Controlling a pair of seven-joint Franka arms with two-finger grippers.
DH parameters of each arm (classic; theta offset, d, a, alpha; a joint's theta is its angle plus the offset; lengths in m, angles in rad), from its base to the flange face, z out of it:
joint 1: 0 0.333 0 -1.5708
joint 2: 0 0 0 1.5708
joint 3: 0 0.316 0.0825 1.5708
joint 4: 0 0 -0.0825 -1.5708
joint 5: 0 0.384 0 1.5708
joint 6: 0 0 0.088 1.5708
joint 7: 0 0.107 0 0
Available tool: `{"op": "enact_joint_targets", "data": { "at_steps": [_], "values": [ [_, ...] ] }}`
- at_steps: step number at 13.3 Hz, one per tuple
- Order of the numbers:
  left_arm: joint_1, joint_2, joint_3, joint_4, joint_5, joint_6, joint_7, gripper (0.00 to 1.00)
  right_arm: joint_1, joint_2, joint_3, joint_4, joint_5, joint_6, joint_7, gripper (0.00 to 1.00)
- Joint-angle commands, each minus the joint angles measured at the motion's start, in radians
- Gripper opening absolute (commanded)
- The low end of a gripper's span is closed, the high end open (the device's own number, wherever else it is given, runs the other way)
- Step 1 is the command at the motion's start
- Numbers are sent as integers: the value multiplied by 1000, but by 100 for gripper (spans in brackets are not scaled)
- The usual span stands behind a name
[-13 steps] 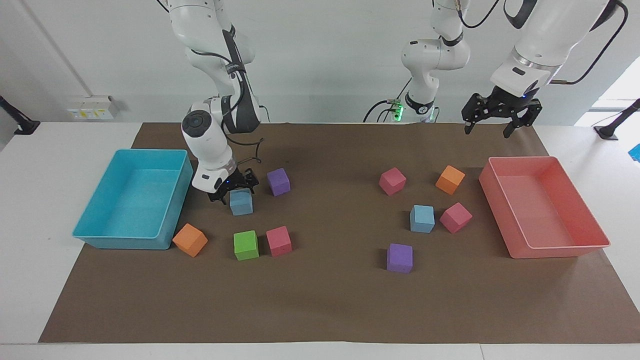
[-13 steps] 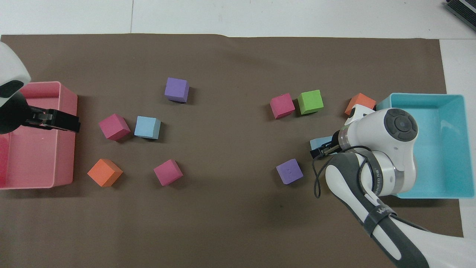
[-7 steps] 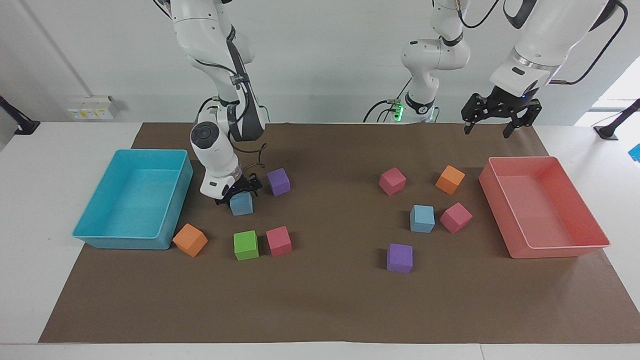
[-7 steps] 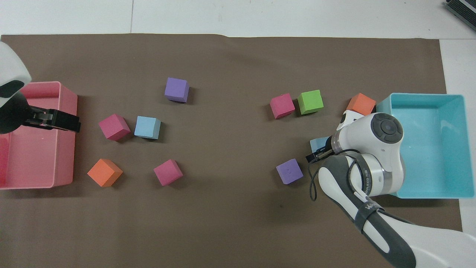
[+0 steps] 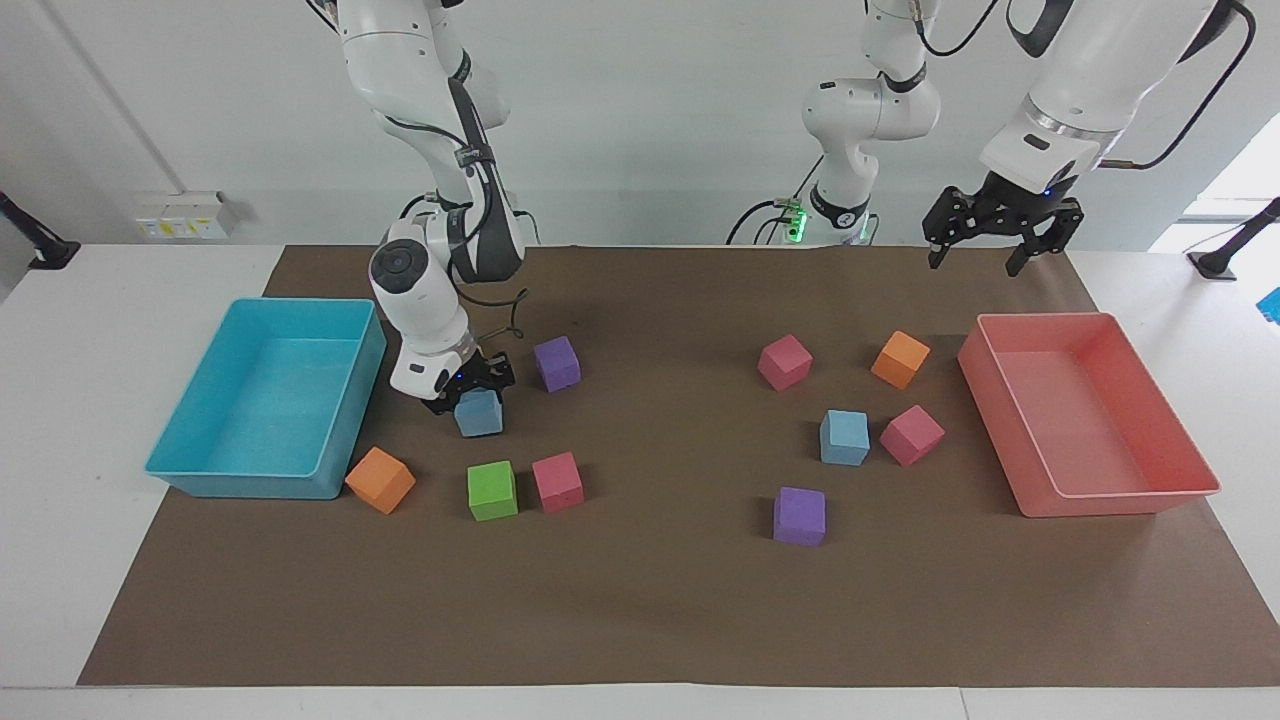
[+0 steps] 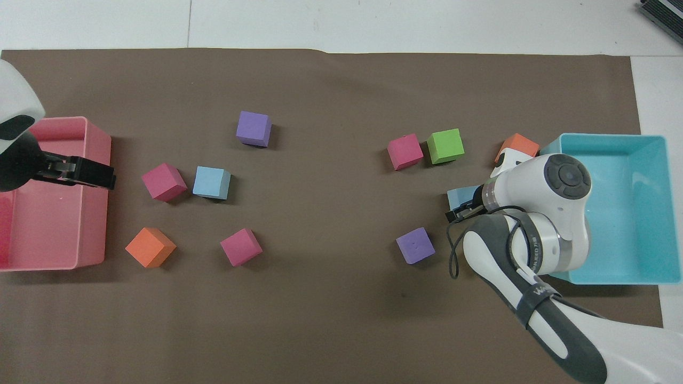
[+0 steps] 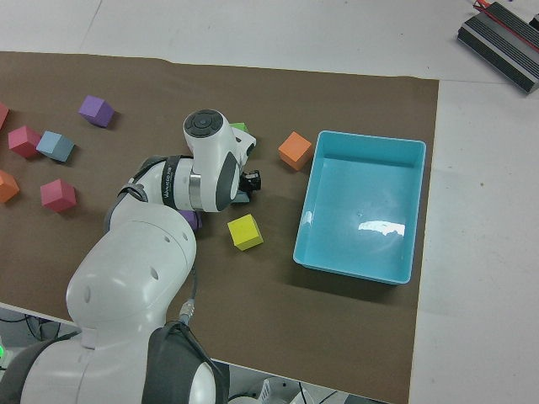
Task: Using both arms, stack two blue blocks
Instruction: 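Carry the light blue cube with the right gripper to the table center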
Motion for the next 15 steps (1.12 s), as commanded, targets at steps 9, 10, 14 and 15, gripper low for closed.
{"op": "enact_joint_targets", "data": {
  "at_steps": [9,10,14,15],
  "values": [
    [7,-22,-5,-32,-9,23,15,100,113,16,6,308,-12,-338,305,0],
    [7,-22,-5,-32,-9,23,15,100,151,53,6,360,-29,-369,317,0],
    [7,-22,-5,-32,-9,23,14,100,262,221,6,562,-38,-429,482,0],
    [7,-22,-5,-32,-9,23,14,100,288,257,6,590,-38,-420,525,0]
  ]
}}
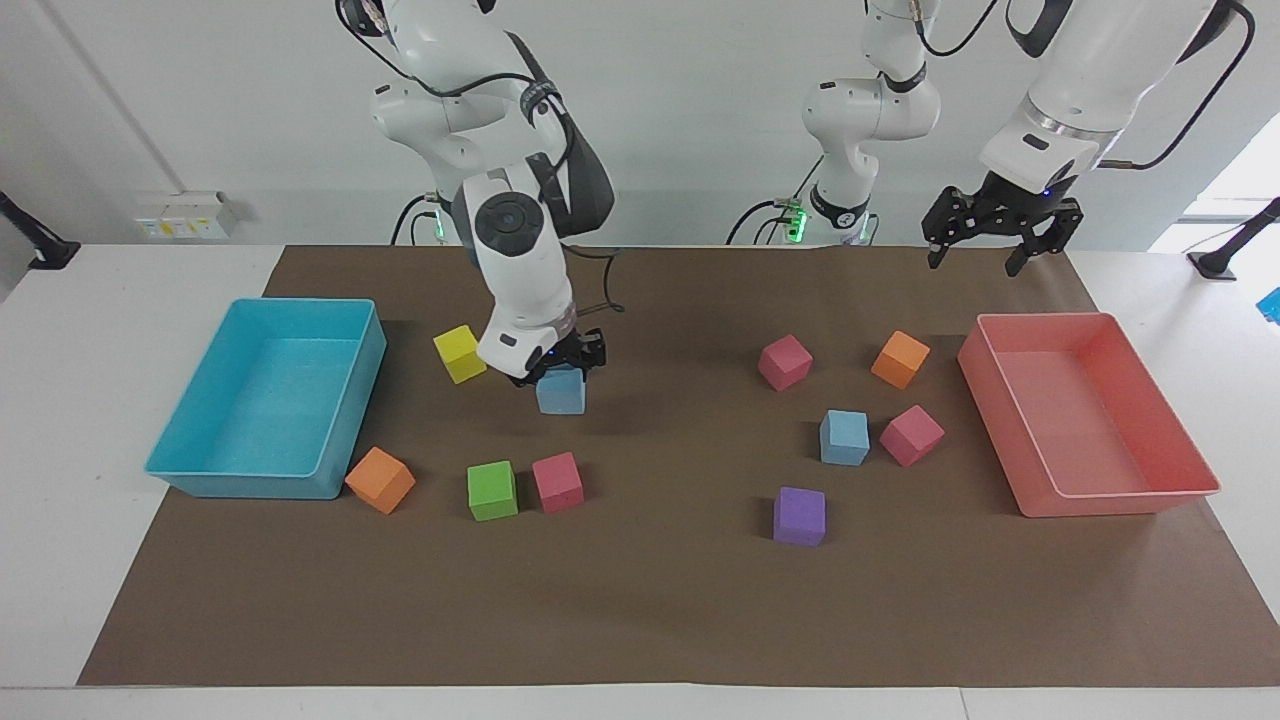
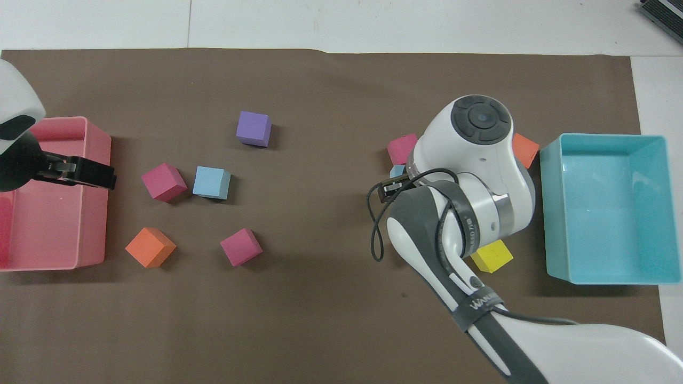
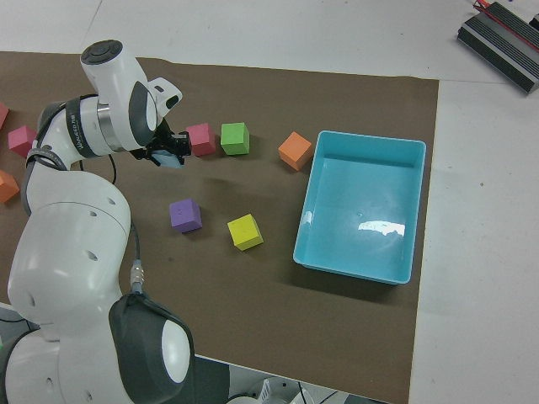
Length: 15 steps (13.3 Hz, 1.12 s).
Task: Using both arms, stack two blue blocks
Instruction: 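Carry the light blue cube with the right gripper to the table center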
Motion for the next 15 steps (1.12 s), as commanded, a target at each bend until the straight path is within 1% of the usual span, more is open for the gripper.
{"op": "enact_joint_targets", "data": {
  "at_steps": [1,3,5,7,11,15],
  "values": [
    [7,-22,-3,-31,-9,21,13,100,57,148,-1,161,-23,-28,110,0],
    [7,-22,-3,-31,-9,22,13,100,94,193,1,195,-22,1,160,0],
    [7,-22,-3,-31,-9,22,13,100,134,216,1,195,-22,35,195,0],
    [7,-22,-3,-31,-9,22,11,100,152,240,1,195,-17,75,209,0],
    [7,-22,-3,-31,-9,22,11,100,180,277,4,192,-22,141,189,0],
    [5,-24,-10,-31,-9,19,13,100,186,285,4,184,-17,184,128,0]
  ]
}}
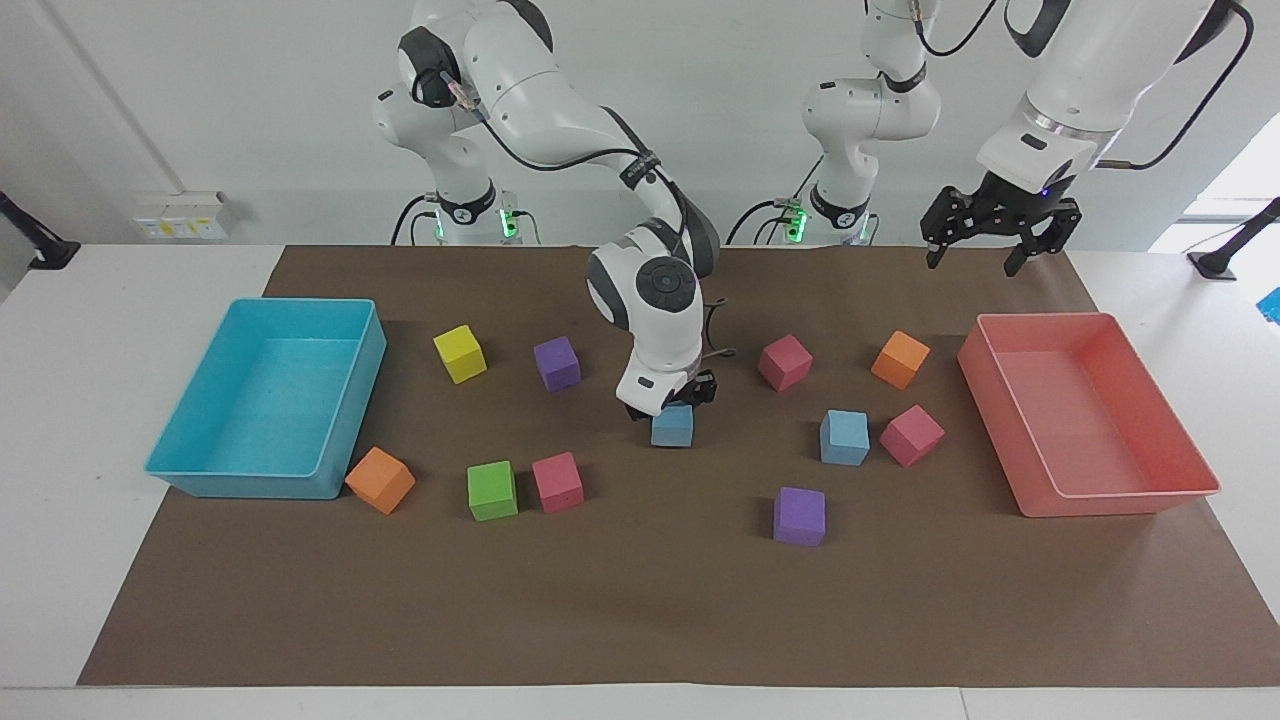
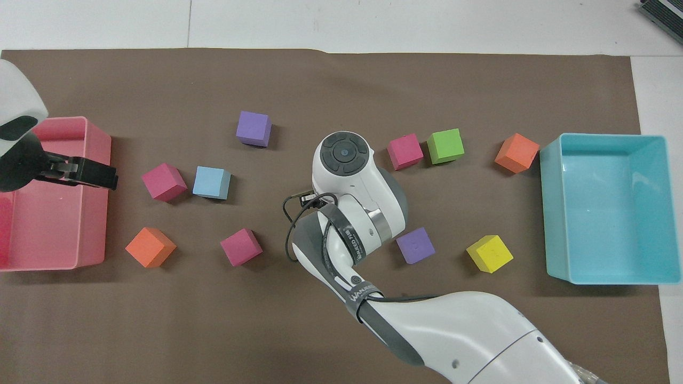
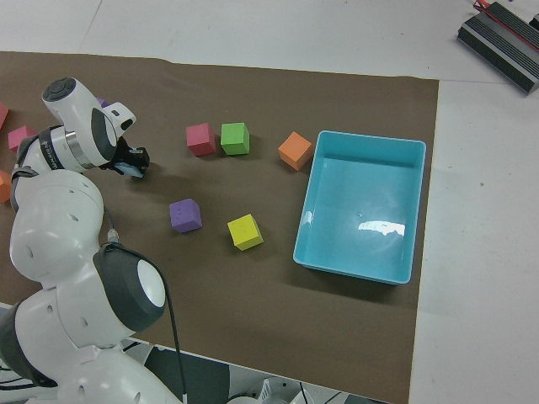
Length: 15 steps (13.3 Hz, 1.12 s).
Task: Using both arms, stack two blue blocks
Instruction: 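Carry the light blue cube with the right gripper to the table center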
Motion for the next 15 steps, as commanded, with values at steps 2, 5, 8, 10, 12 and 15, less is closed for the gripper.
{"op": "enact_joint_targets", "data": {
  "at_steps": [2,5,8,10,12,15],
  "values": [
    [5,-24,-4,-33,-9,19,13,100,-3,13,3,15,-12,9,-86,0],
    [5,-24,-7,-33,-9,21,13,100,-3,13,3,13,-6,10,-88,0],
    [5,-24,-7,-33,-9,22,14,100,0,12,3,0,2,10,-45,0],
    [5,-24,-7,-33,-9,22,13,100,1,10,3,-8,0,10,-39,0],
    [5,-24,-7,-33,-9,22,8,100,1,10,3,-13,-1,13,-39,0],
    [4,-24,-9,-33,-9,27,10,100,3,8,3,-16,-18,22,-46,100]
  ]
}}
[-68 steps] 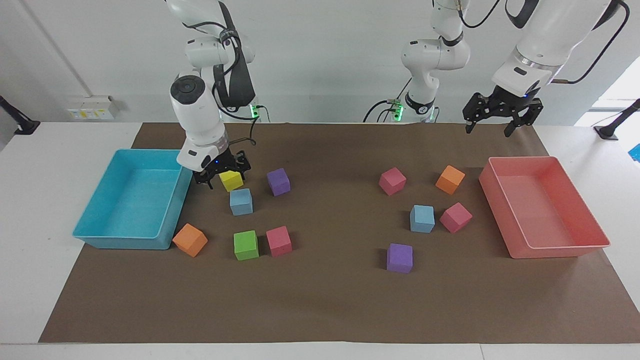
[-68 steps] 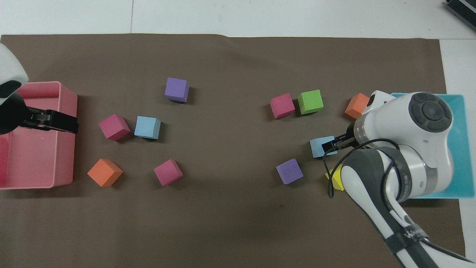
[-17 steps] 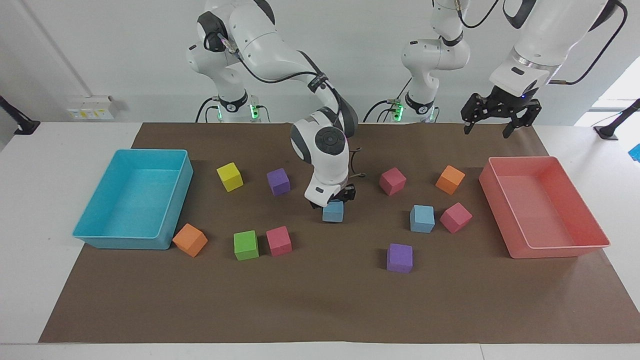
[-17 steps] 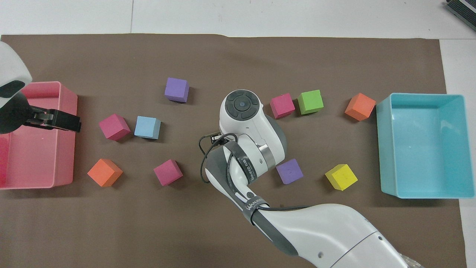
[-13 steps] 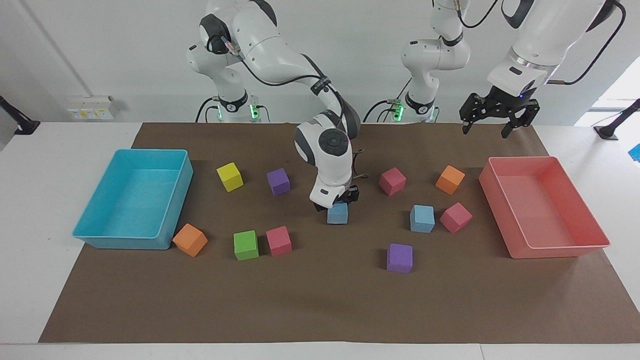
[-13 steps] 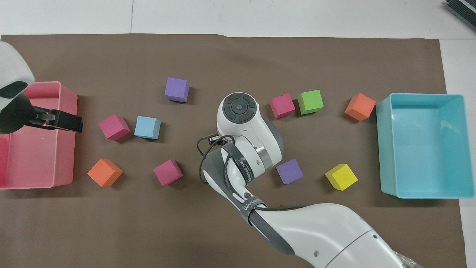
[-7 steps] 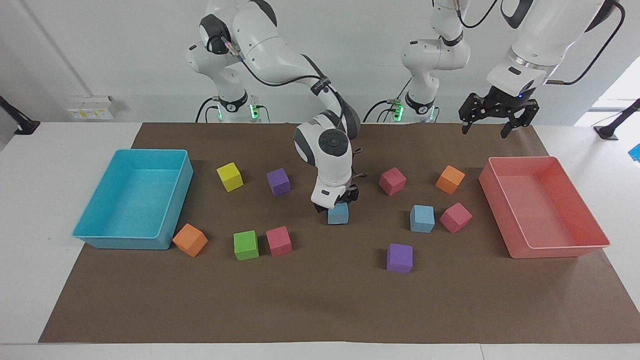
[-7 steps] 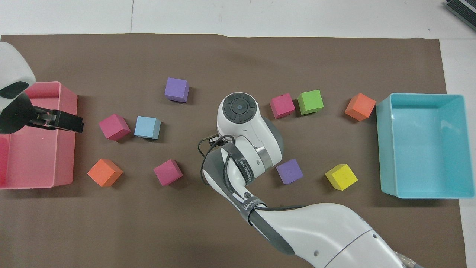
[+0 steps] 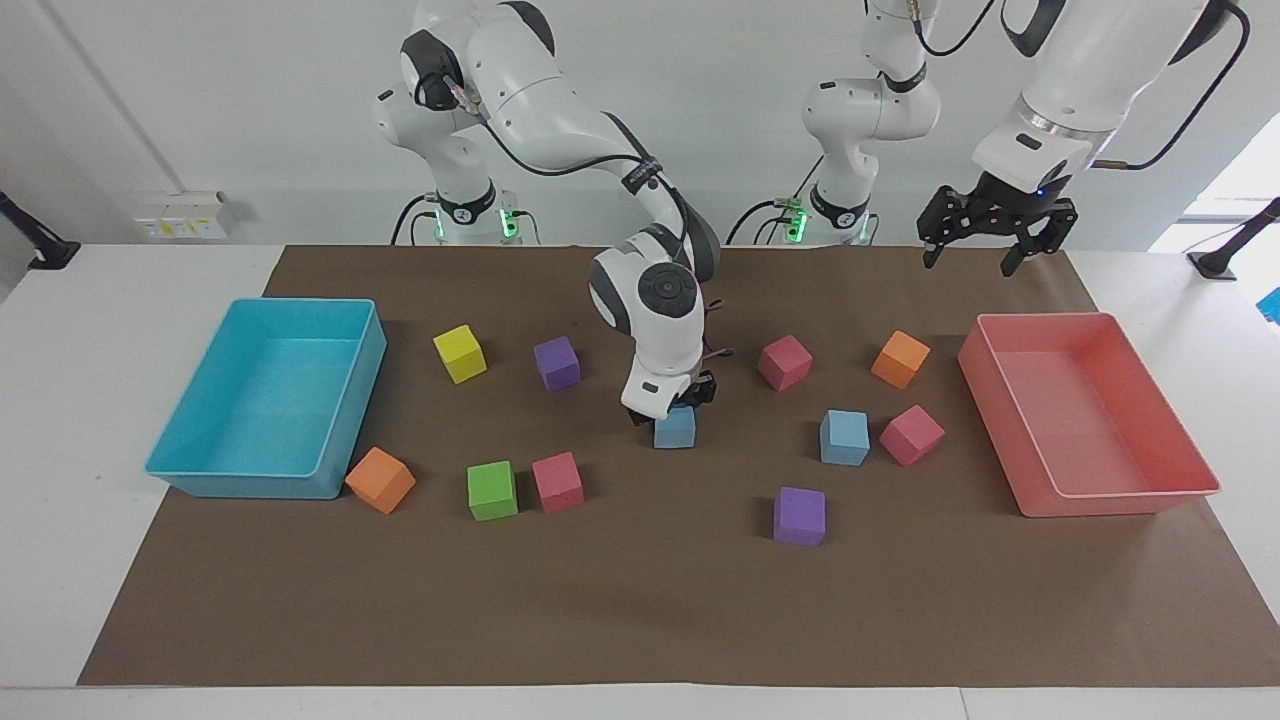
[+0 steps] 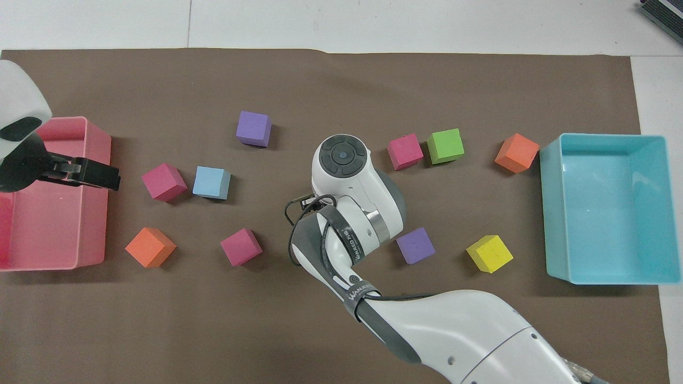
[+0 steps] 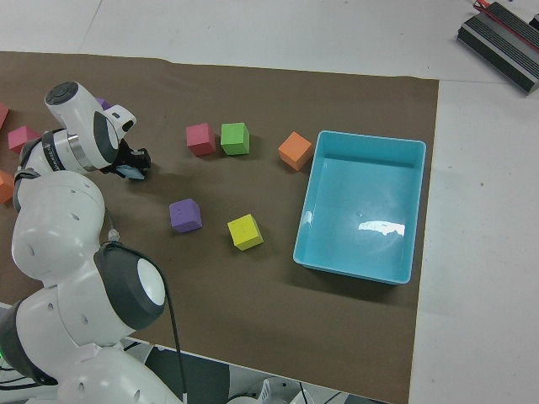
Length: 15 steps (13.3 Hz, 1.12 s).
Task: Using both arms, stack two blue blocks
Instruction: 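Carry the light blue cube with the right gripper to the table center, then release the cube with the right gripper while the left gripper reaches the other cube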
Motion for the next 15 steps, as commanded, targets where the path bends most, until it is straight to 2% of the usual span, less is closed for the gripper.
{"op": "enact_joint_targets", "data": {
  "at_steps": [1,4,6,9,12,15],
  "values": [
    [2,-19,-2,-37,-11,35,8,100,1,-2,3,-9,-21,21,11,100],
    [-24,-19,-2,-94,-11,120,-2,100,-1,-22,3,-7,-73,26,19,100],
    [-33,-15,-2,-123,-11,166,-2,100,-8,-66,0,-9,-75,12,22,100],
    [-54,-13,-2,-199,-11,242,0,100,-22,-147,-7,-36,-70,-4,46,100],
    [-54,2,-2,-244,-11,308,5,100,-99,-249,0,-114,-40,-17,37,100],
    [-54,21,-2,-290,-11,380,3,100,-162,-286,0,-173,193,-7,-15,100]
  ]
}}
